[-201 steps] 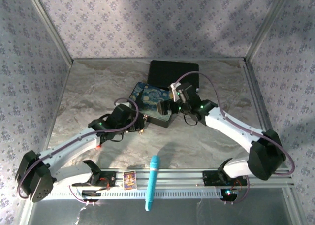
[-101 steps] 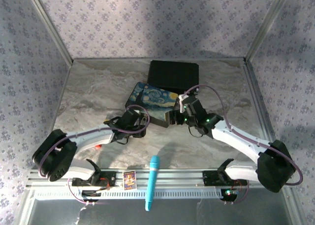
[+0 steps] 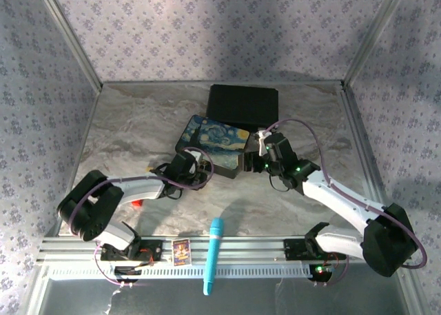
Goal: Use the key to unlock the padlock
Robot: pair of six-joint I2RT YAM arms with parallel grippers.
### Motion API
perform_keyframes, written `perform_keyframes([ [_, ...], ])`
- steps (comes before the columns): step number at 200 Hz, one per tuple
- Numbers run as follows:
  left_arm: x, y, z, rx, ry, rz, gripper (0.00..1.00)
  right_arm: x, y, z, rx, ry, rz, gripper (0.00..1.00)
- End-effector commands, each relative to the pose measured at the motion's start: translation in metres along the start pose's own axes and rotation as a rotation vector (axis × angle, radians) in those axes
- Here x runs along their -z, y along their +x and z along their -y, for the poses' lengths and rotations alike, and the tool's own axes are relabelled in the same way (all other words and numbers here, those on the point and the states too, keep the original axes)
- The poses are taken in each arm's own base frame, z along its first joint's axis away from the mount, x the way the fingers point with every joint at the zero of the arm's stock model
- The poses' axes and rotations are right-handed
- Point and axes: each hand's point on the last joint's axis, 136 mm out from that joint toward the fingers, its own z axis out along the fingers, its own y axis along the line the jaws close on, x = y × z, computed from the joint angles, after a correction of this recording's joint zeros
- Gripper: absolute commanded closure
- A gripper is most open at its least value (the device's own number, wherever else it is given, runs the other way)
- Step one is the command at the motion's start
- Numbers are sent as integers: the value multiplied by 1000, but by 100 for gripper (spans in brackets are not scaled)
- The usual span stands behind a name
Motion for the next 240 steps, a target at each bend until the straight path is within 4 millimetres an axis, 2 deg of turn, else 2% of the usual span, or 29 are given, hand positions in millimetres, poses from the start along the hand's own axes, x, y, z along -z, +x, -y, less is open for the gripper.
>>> perform_keyframes([
  [1,-7,13,17,-13,90,-24,59,2,3,1,11,-10,0,31],
  [23,-9,21,19,-13,72,-52,61,0,3,4,11,-3,1,30],
  [42,-9,24,17,1,32,-85,74,-2,3,7,5,7,-4,30],
  [58,-4,25,2,27,-84,-108,80,-3,3,9,2,17,-7,29],
  [101,28,19,-21,66,-308,-103,78,-8,3,19,-26,46,-17,29],
  [111,33,18,-25,84,-350,-112,71,-9,3,19,-34,45,-19,28],
  [127,26,24,-10,82,-252,-143,69,-13,3,20,-40,48,-24,28],
  [148,15,29,27,112,-31,-152,67,-17,5,21,-44,46,-39,28],
  [159,15,29,37,129,38,-143,63,-18,6,21,-49,45,-43,28],
  [185,19,29,41,152,56,-149,63,-21,11,23,-52,48,-54,27],
  [217,22,29,54,184,130,-152,54,-23,16,27,-57,53,-64,27],
  [240,28,31,56,170,163,-136,57,-24,18,28,-59,52,-66,27],
])
